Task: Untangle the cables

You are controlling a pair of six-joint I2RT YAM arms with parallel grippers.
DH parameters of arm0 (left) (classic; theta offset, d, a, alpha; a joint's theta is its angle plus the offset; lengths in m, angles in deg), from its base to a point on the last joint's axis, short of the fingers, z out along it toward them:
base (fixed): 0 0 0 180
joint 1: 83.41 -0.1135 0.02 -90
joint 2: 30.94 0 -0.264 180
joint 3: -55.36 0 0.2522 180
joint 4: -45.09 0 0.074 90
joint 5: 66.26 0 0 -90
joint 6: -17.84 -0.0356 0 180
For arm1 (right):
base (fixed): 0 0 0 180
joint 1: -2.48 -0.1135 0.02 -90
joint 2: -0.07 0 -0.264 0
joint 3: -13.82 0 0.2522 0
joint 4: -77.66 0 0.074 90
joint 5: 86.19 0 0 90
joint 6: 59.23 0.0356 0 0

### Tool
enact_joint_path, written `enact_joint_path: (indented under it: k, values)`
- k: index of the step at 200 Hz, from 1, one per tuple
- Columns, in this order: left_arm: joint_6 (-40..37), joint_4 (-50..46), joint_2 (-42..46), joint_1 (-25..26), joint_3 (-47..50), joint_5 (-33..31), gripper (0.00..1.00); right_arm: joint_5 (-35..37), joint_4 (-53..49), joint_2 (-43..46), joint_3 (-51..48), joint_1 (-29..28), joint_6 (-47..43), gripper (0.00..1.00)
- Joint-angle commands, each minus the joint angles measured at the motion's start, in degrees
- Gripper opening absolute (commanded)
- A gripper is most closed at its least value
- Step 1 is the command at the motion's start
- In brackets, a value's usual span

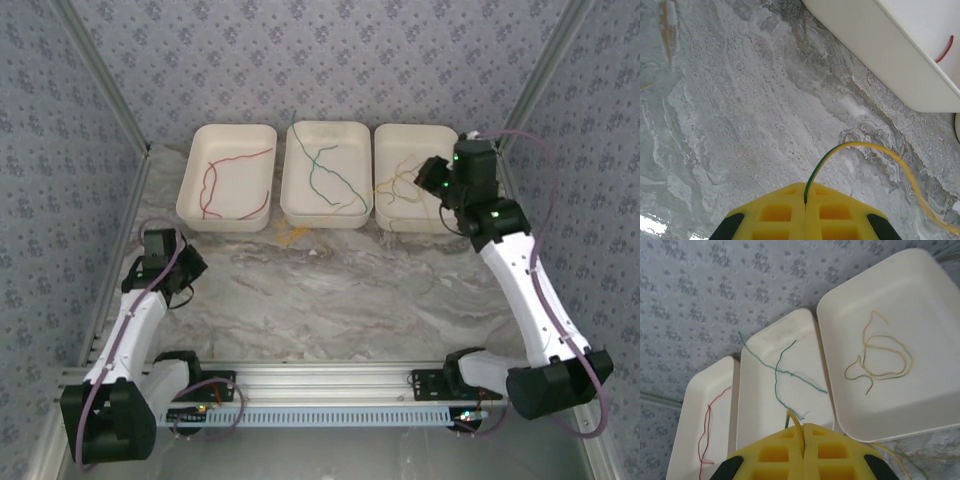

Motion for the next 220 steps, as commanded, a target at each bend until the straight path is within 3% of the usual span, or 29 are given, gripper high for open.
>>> enact_joint_path:
  k: [1, 42, 87, 106, 118, 140, 163, 179, 200, 220]
  values:
    - [-0.2, 0.2, -0.2, -0.3, -0.2, -1.1, 0.00, -4.3, -4.3, 2.1, 3.4, 4.2, -1.8, 0.00]
    - [-1.9, -2.4, 0.0, -5.0, -1.7, -1.6, 0.00, -10.1, -6.5, 3.5, 6.3, 14.7, -2.0, 0.00]
    - [-2.8, -3.8, -1.6, -10.7, -3.3, -1.7, 0.00, -10.4, -8.2, 3.8, 8.7, 17.6, -1.6, 0.00]
    - [-3.0, -4.1, -1.3, -17.3, -3.5, 2.0, 0.00, -12.2, -8.2, 4.8, 8.7, 21.0, -0.6, 0.00]
    - [-2.6, -2.0, -1.2, -17.9, -3.3, 5.2, 0.00, -13.4, -7.3, 5.5, 8.7, 22.4, 0.1, 0.00]
    - [-2.5, -3.7, -3.1, -15.5, -6.0, 2.7, 0.00, -13.2, -7.2, 5.4, 9.1, 21.4, 0.7, 0.00]
    - [-0.9, -1.9, -2.6, -13.2, -6.0, 4.7, 0.00, -14.1, -5.9, 5.9, 8.6, 19.9, 1.1, 0.00]
    - [0.3, 0.8, -1.7, -6.2, -6.2, 5.9, 0.00, -13.2, -6.3, 5.1, 9.8, 14.2, -0.7, 0.00]
    - [3.2, 5.4, -0.9, 7.2, -7.0, 4.6, 0.00, -9.4, -7.6, 4.6, 11.5, 5.6, -3.9, 0.00]
    - [5.6, 5.7, -2.0, 14.5, -9.2, 2.5, 0.00, -8.9, -8.2, 4.7, 12.7, 3.7, -4.2, 0.00]
